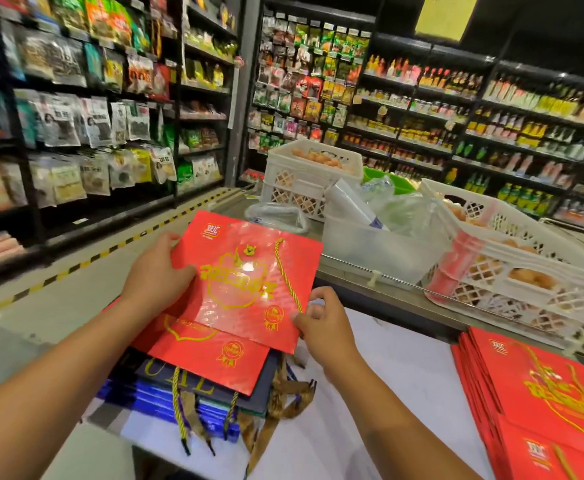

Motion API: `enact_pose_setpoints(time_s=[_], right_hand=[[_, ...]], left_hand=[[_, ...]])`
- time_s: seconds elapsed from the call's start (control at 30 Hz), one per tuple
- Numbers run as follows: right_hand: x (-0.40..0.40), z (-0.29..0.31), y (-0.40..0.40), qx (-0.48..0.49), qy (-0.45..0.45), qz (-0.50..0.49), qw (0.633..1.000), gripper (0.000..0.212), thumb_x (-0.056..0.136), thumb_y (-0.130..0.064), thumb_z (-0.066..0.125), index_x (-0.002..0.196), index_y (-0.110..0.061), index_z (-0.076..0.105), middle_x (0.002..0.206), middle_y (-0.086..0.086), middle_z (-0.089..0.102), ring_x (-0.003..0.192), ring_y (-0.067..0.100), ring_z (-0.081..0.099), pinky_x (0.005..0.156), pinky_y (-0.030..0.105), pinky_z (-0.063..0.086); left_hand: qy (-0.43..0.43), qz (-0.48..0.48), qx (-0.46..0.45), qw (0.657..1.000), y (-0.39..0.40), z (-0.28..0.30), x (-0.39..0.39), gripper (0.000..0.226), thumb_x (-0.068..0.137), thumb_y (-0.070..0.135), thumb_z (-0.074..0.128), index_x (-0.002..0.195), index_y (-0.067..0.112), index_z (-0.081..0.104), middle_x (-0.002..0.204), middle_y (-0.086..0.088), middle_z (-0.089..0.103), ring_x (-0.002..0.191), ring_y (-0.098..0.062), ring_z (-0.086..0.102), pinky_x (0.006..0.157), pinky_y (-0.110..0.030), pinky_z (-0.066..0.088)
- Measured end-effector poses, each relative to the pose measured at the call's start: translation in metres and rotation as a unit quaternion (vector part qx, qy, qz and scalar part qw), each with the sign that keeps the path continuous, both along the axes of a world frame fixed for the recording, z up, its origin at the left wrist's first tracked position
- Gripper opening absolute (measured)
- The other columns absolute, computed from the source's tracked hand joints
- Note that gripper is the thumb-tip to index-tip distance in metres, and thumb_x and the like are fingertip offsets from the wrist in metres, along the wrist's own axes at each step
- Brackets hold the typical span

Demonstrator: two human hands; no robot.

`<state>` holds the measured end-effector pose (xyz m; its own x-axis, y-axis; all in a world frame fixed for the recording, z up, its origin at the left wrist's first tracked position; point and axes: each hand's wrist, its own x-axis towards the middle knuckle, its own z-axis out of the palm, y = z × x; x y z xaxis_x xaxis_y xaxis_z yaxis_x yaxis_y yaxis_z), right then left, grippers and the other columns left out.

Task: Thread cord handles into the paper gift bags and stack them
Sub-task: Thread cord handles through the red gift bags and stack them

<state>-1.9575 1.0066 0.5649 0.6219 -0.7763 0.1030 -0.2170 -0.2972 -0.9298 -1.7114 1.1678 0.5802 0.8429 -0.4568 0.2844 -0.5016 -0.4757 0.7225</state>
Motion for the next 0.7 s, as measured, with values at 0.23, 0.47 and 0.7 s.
enact_pose_setpoints(time_s=[0.23, 0.47, 0.7], right_hand=[[-0.06, 0.048, -0.036, -0.006, -0.104, 0.019, 0.994, 0.031, 0.096, -0.003, 0.066, 0.113, -0.028, 0.071, 0.098, 0.034, 0.066, 0.085, 0.042, 0.071, 0.079, 0.045, 0.06], [-0.143, 0.065, -0.078, -0.066, -0.051, -0.037, 0.996, 0.033, 0.093, 0.001, 0.07, 0.089, -0.028, 0.084, 0.079, 0.011, 0.074, 0.074, 0.017, 0.068, 0.077, 0.036, 0.054], [-0.208, 0.05, -0.105, -0.296, 0.148, -0.155, 0.931, 0.015, 0.091, -0.023, 0.076, 0.076, -0.026, 0.078, 0.07, -0.014, 0.073, 0.07, 0.003, 0.066, 0.065, 0.031, 0.05]], left_hand=[[0.176, -0.089, -0.249, 0.948, -0.008, 0.06, -0.028, 0.035, 0.093, 0.015, 0.074, 0.123, 0.027, 0.062, 0.077, -0.002, 0.061, 0.041, -0.006, 0.053, 0.045, -0.023, 0.039], [0.29, -0.315, -0.088, 0.899, -0.013, 0.06, -0.082, 0.033, 0.073, 0.022, 0.08, 0.102, 0.008, 0.073, 0.087, -0.02, 0.066, 0.074, -0.026, 0.057, 0.064, -0.032, 0.043], [0.316, -0.281, -0.209, 0.882, -0.046, 0.022, -0.18, 0.01, 0.095, -0.006, 0.058, 0.096, 0.001, 0.065, 0.062, -0.005, 0.06, 0.053, -0.019, 0.054, 0.044, -0.02, 0.039]])
